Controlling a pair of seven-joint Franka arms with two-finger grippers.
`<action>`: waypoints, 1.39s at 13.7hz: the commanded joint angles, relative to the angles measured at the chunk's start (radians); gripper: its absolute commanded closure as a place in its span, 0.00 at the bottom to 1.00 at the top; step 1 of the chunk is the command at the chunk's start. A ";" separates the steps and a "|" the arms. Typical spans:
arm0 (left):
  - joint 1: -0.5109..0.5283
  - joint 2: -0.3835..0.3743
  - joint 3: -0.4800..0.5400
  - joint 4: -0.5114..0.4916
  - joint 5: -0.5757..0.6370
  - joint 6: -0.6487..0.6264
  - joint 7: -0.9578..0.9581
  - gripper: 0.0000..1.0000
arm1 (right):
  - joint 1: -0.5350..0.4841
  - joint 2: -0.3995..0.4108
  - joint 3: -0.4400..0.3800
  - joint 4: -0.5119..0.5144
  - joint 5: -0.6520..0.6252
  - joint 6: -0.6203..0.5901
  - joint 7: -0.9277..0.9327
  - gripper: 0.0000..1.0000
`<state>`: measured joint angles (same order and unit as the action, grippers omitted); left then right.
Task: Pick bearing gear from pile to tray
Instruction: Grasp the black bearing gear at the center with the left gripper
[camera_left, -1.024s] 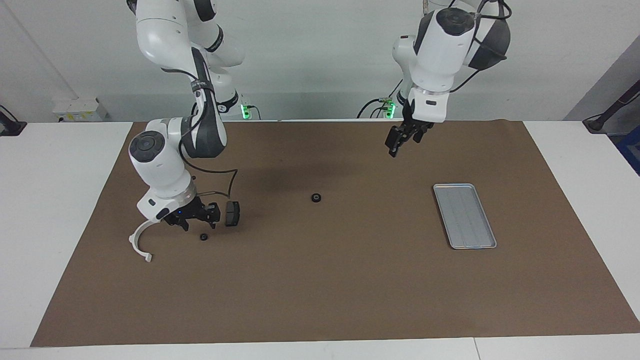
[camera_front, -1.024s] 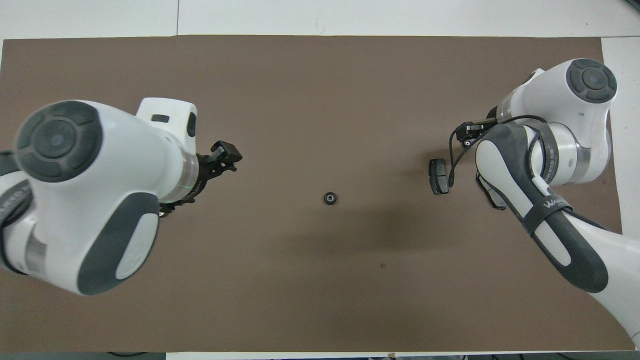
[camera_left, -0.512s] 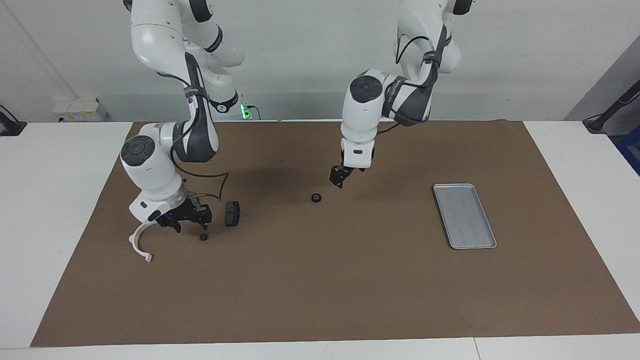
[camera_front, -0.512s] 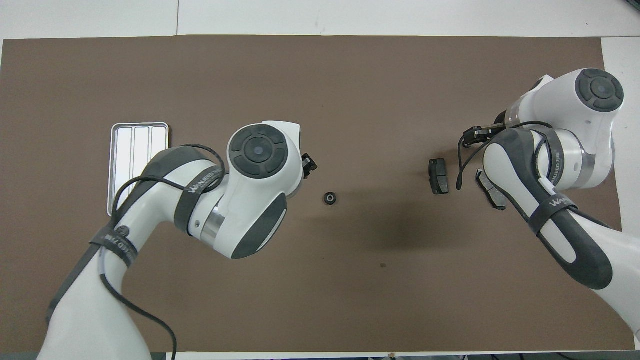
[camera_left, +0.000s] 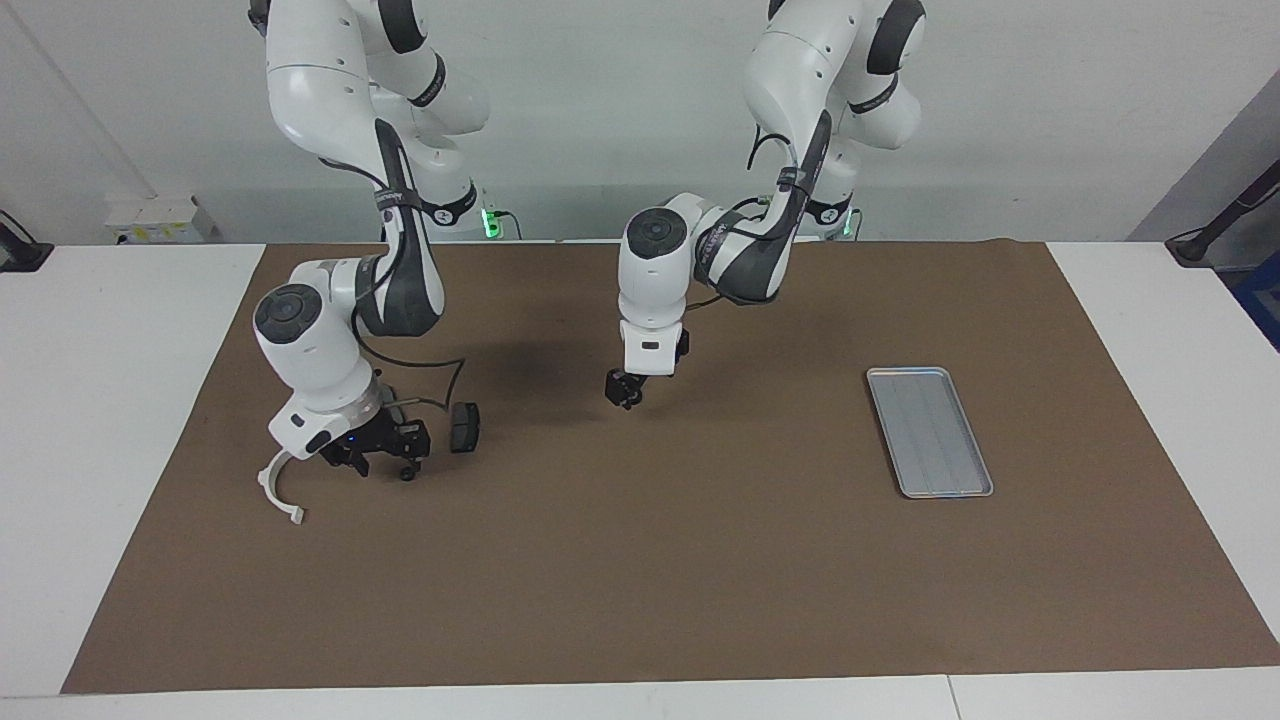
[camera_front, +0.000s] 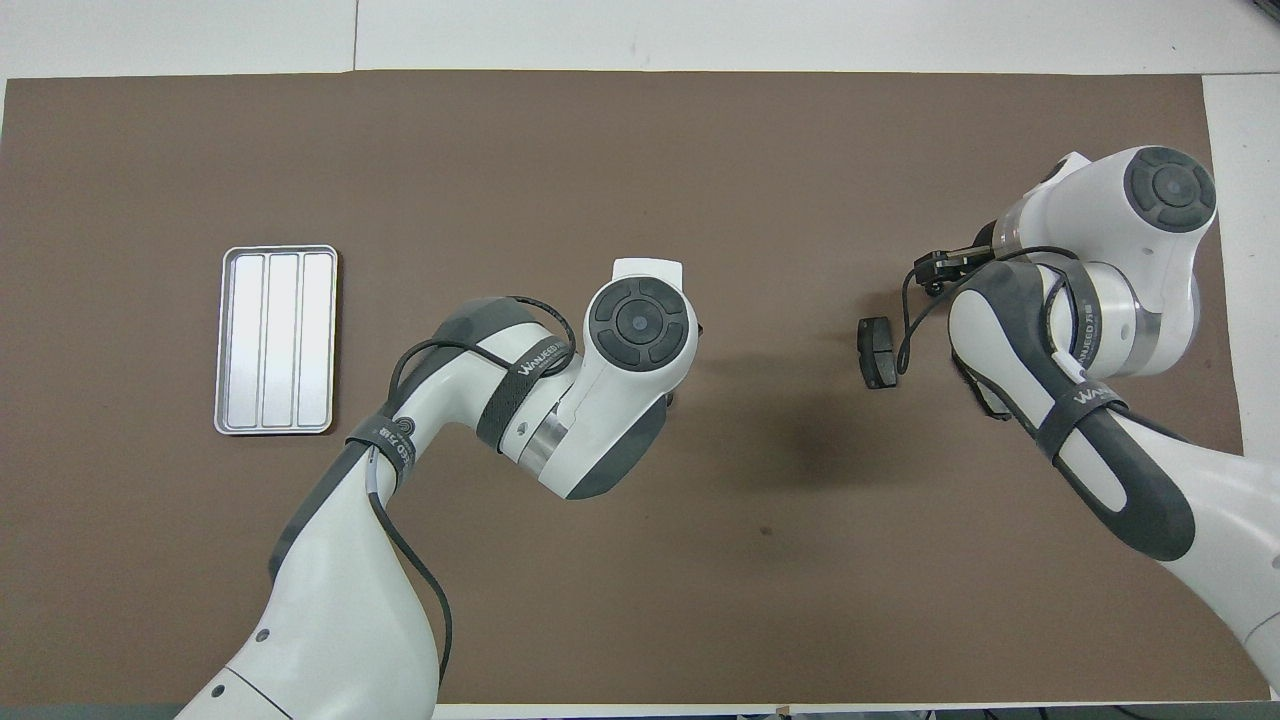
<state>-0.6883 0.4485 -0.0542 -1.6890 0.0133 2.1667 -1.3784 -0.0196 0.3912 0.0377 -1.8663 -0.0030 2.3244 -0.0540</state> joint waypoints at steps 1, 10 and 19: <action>-0.016 0.012 0.016 -0.011 0.020 0.024 -0.018 0.00 | -0.003 0.020 0.008 -0.004 0.021 0.032 -0.027 0.19; -0.053 0.045 0.023 -0.037 0.020 0.025 -0.018 0.00 | -0.003 0.041 0.008 -0.008 0.021 0.059 -0.033 0.21; -0.069 0.062 0.024 -0.038 0.020 0.073 -0.031 0.06 | 0.009 0.044 0.008 -0.011 0.021 0.049 -0.035 0.38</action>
<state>-0.7295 0.4924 -0.0509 -1.7394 0.0143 2.2253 -1.3805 -0.0144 0.4343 0.0432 -1.8676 -0.0029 2.3593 -0.0544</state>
